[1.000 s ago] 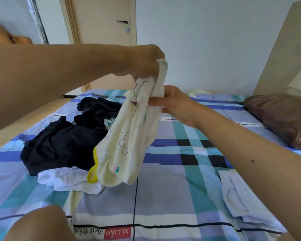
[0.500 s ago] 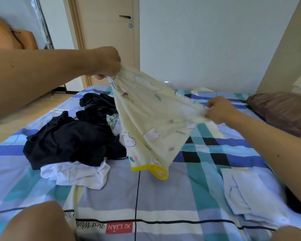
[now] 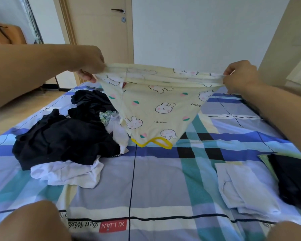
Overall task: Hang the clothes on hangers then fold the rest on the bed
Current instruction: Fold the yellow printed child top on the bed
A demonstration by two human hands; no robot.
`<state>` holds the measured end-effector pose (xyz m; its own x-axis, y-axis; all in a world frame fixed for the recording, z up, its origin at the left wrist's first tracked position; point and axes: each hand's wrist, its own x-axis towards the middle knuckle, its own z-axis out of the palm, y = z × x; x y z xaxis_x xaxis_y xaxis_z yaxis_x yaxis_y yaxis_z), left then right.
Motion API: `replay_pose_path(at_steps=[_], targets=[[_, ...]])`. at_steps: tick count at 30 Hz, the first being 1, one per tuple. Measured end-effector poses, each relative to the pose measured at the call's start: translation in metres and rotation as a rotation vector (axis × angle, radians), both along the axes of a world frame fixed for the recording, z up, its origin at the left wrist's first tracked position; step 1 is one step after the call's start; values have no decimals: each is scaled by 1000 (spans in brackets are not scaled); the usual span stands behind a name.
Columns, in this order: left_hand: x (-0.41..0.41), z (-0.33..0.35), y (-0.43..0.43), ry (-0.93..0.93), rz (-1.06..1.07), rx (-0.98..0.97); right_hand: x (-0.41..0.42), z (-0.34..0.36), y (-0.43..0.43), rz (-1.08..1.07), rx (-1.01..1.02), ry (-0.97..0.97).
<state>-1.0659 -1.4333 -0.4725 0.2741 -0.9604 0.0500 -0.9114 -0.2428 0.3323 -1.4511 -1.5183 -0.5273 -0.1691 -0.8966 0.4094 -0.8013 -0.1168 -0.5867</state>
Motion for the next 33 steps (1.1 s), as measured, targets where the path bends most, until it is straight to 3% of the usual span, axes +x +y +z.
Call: replay_pose_path(at_steps=[7, 9, 12, 13, 16, 20, 26, 33], targets=[[12, -8, -5, 5, 9, 19, -1, 6, 2, 68, 150, -197], [9, -6, -1, 50, -99, 148, 1, 10, 6, 120, 171, -262], [-21, -5, 14, 166, -324, 499, 14, 19, 15, 272, 154, -418], [-35, -7, 15, 194, -358, 512, 22, 23, 19, 336, 146, -416], [-87, -12, 9, 217, -454, 185, 63, 29, 36, 550, 170, -455], [-134, -8, -1, 415, -523, -161, 109, 27, 55, 673, 226, -488], [-139, 2, 1, 392, -571, -84, 104, 8, 49, 573, 66, -498], [-141, 9, 7, 241, -458, -69, 96, -7, 50, 694, 155, -552]])
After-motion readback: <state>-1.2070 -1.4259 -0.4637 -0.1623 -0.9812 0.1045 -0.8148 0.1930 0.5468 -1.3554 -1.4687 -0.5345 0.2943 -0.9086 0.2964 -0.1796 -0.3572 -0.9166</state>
